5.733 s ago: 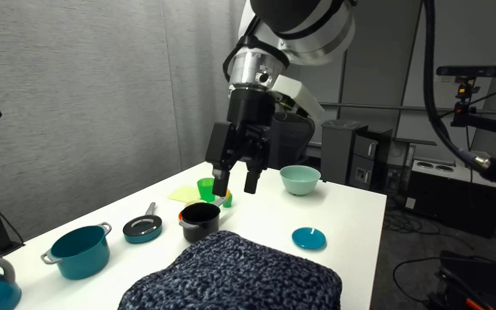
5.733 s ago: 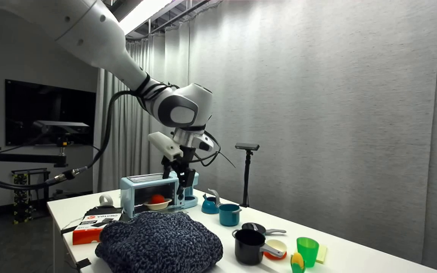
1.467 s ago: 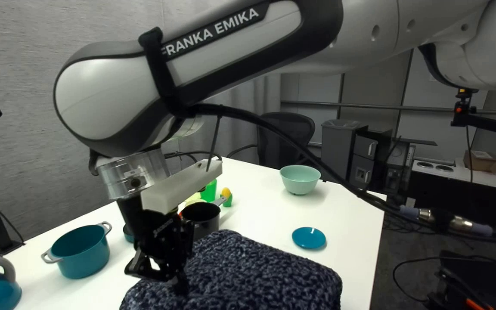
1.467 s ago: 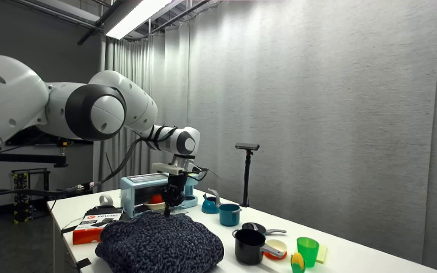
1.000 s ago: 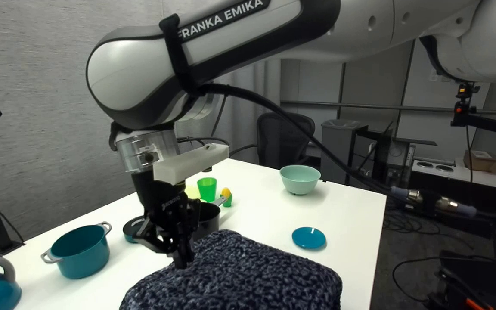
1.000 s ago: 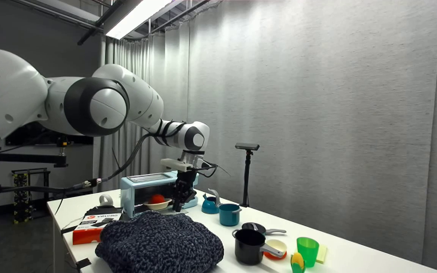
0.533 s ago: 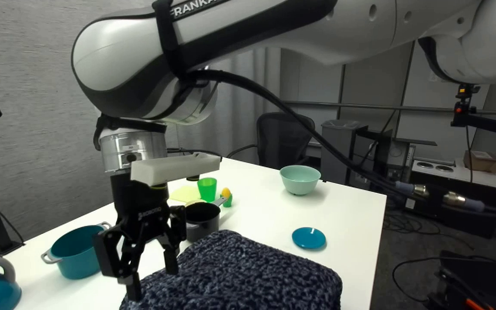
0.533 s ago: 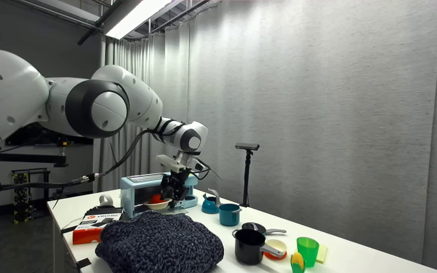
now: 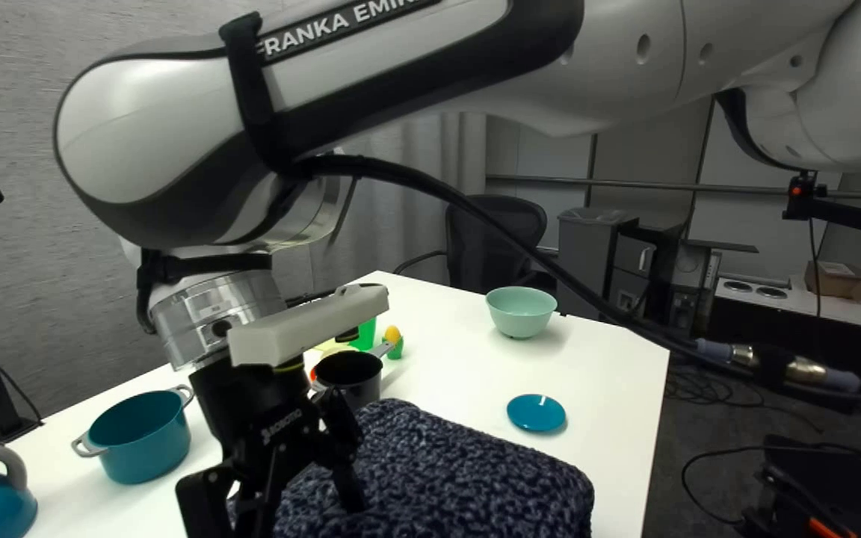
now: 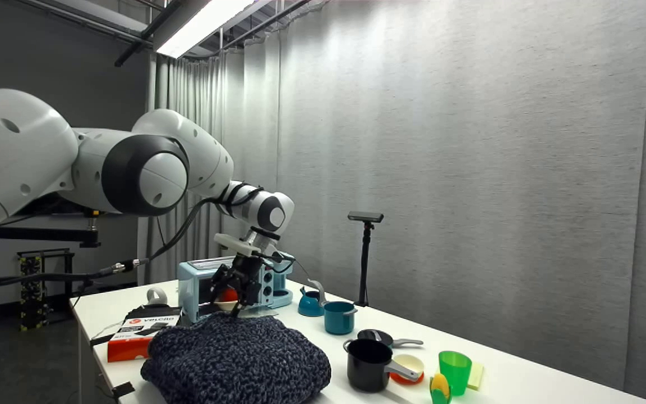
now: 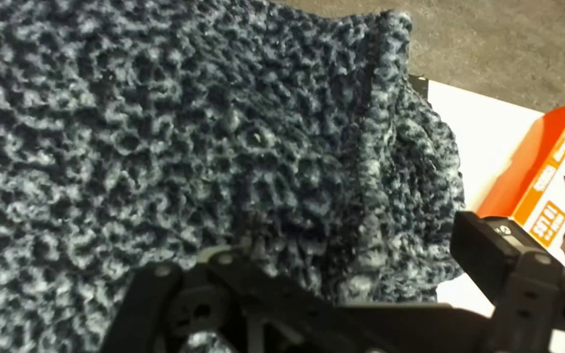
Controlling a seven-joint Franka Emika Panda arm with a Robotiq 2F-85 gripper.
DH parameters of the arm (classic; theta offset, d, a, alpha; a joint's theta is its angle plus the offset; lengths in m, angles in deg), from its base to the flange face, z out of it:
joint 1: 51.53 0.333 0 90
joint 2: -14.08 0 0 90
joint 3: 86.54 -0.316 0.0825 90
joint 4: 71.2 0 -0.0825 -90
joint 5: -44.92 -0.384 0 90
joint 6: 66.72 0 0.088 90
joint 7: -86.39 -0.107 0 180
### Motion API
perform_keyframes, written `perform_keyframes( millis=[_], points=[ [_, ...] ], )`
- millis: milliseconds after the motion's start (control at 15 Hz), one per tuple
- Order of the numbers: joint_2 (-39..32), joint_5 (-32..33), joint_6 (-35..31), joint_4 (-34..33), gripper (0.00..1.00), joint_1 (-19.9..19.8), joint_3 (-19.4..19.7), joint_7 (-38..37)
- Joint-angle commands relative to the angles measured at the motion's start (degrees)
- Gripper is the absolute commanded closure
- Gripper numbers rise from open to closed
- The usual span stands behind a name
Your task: Unfold the blanket
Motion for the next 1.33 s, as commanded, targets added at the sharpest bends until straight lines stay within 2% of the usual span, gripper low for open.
perform_keyframes(
  millis=[0, 133, 467, 800, 867, 933, 1067, 1267],
  points=[
    [-3.42, 3.38, 6.47, -6.3, 0.0, 1.98, 0.6, 1.63],
    [-4.08, 5.38, 7.39, -7.17, 0.0, 2.74, 0.81, 2.45],
    [-4.29, 8.6, 2.08, -5.94, 0.0, 2.83, 0.45, 4.63],
    [-4.77, 9.4, -0.02, -5.95, 0.0, 2.94, 0.47, 5.15],
    [-4.86, 9.61, 0.01, -6.02, 0.05, 3.0, 0.46, 5.36],
    [-4.88, 9.84, -0.05, -6.02, 0.28, 3.03, 0.45, 5.64],
    [-4.74, 10.03, -0.46, -5.85, 0.32, 2.9, 0.29, 6.21],
    [-4.42, 9.97, -1.43, -5.56, 0.56, 2.73, 0.31, 6.45]
  ],
)
